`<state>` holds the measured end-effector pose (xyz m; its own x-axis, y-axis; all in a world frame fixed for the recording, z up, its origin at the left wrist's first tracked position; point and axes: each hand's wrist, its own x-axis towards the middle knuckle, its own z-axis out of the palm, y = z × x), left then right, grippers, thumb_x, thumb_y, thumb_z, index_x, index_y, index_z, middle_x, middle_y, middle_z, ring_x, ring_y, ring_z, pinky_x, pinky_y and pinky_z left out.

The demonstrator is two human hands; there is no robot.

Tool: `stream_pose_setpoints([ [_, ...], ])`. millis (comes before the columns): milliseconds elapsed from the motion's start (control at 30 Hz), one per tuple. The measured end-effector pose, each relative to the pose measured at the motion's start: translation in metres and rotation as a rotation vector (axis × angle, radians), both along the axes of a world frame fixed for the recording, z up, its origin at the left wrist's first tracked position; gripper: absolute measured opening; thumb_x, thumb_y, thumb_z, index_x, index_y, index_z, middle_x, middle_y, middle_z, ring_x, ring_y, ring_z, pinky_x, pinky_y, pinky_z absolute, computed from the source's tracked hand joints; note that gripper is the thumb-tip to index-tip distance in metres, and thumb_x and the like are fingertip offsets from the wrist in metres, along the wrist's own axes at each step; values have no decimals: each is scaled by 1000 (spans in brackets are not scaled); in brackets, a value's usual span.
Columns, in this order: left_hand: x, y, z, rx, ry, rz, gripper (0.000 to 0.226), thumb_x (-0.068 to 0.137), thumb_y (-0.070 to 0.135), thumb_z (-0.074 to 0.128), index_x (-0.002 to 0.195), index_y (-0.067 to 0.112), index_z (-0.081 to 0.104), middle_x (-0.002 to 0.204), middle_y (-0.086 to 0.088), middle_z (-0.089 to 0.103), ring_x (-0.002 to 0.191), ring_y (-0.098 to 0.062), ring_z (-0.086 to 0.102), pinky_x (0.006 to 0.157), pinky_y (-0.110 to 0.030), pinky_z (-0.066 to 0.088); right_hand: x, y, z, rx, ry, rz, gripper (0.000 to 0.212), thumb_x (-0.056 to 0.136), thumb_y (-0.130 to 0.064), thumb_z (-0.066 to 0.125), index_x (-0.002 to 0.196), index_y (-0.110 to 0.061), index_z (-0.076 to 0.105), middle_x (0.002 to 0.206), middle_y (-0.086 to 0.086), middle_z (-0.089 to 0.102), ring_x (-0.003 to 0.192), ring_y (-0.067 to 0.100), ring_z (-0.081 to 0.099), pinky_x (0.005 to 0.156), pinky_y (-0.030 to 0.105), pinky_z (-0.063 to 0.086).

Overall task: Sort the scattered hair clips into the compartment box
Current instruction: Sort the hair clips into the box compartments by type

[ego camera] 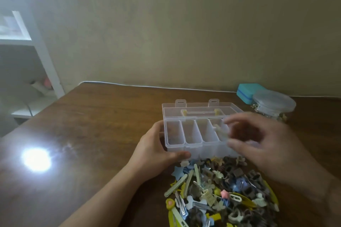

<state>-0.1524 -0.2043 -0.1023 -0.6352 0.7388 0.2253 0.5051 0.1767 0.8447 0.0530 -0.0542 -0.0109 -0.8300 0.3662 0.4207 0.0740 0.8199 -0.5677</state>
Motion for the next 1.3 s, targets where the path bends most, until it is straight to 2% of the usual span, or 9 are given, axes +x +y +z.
stream_pose_setpoints([
  [133,-1,1,0,9,4,4,90,54,51,91,131,39,46,114,21,65,103,8,61,84,-19,55,-77,-42,-4,42,-63,-41,33,84,-7,68,105,-32,65,83,-12,61,77,1,60,71,12,52],
  [300,-3,1,3,18,26,-17,81,57,47,87,125,39,46,110,21,64,101,7,61,78,-14,53,-118,-57,-23,115,-156,-97,33,85,0,57,108,-23,65,91,-5,61,99,16,59,79,24,52],
  [433,-6,2,3,31,4,-36,79,58,44,89,124,38,46,107,23,64,100,13,59,75,-6,49,-107,-55,-20,142,-101,-47,25,86,-8,62,103,-26,67,84,-10,62,79,1,57,69,11,47],
  [533,-9,2,1,39,-10,-47,86,56,43,91,130,31,48,113,19,64,98,10,61,74,-7,50,-78,-56,-17,210,10,49,11,83,-19,60,87,-26,67,73,-16,58,70,-4,53,63,7,42],
  [600,-12,3,0,33,-7,-50,91,55,45,91,134,30,46,117,20,62,101,12,58,76,-5,48,-62,-60,-18,247,-162,43,11,82,-29,57,84,-31,68,69,-18,60,67,-5,55,57,9,43],
  [667,-14,3,0,15,2,-59,92,57,48,91,133,34,43,119,24,58,101,16,55,75,-2,46,-56,-63,-22,322,-382,11,19,84,-36,55,96,-37,69,83,-19,67,77,-2,59,69,14,50],
  [733,-16,3,0,-7,13,-64,92,58,48,91,134,37,40,120,27,54,99,18,53,73,1,44,-58,-64,-25,362,-447,-24,23,88,-37,52,106,-41,66,97,-20,67,89,0,58,81,24,52],
  [1067,-18,7,1,-34,-11,-75,90,59,44,91,131,43,37,119,27,53,98,19,50,69,3,42,-61,-58,-29,461,-663,-205,32,84,-53,49,88,-28,68,77,-8,63,75,11,59,66,29,52],
  [1300,-18,9,1,-42,16,-69,94,58,49,91,135,40,36,122,27,51,99,17,50,68,4,41,-71,-61,-33,445,-638,-223,16,89,-34,51,91,-29,66,81,-9,62,76,14,60,68,30,53],
])
